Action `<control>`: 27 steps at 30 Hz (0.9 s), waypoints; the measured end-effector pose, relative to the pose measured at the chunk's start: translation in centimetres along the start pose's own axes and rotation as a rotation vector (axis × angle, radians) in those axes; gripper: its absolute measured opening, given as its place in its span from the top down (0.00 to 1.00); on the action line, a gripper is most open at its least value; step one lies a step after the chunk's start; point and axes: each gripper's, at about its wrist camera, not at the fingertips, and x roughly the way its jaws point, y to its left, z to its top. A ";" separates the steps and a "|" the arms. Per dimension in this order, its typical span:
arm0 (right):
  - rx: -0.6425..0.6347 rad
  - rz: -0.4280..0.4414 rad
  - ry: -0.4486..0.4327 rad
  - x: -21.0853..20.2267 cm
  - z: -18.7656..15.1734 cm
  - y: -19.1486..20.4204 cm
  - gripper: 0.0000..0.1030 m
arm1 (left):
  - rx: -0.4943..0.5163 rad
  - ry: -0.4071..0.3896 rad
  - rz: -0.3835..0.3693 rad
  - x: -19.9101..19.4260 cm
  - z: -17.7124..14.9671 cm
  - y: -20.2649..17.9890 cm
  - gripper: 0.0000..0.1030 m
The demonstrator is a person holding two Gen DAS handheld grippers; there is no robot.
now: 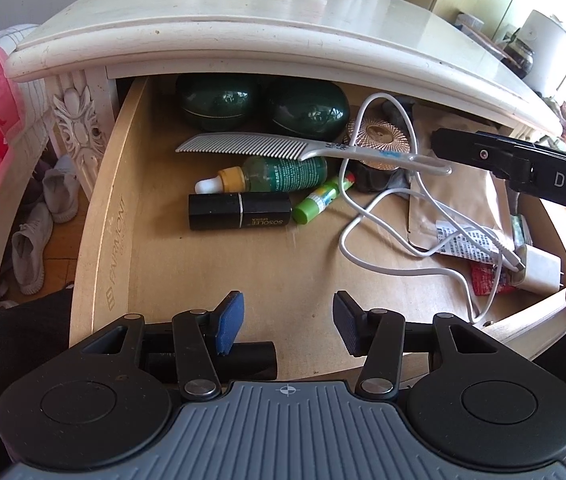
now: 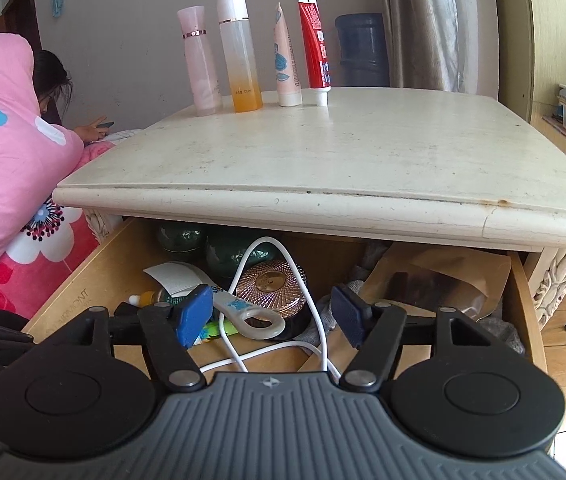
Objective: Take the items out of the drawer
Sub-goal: 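Reach the left tool into the drawer toward the black lipstick tube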
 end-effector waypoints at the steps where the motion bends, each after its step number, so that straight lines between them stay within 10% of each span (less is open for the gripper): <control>1: 0.004 0.004 0.005 0.1 0.0 -0.1 0.34 | 0.002 0.001 0.001 0.0 -0.1 0.0 0.50; 27: 0.074 0.123 0.048 0.4 0.2 -1.5 0.39 | -0.018 -0.023 0.053 1.3 4.2 2.7 0.47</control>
